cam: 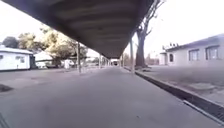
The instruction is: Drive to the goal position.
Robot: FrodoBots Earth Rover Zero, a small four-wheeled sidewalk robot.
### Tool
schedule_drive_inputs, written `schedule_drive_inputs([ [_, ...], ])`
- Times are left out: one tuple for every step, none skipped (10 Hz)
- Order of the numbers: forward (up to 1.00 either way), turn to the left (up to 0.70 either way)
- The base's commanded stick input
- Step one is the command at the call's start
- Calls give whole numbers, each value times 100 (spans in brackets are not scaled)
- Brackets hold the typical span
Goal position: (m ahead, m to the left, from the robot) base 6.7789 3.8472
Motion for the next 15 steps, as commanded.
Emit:
schedule_drive_inputs([
  [70, 0],
  [70, 0],
  [70, 0],
  [70, 0],
  [70, 0],
  [70, 0],
  [70, 0],
  [70, 0],
  [70, 0],
  [70, 0],
  [70, 0],
  [70, 0],
  [70, 0],
  [70, 0],
  [70, 0],
])
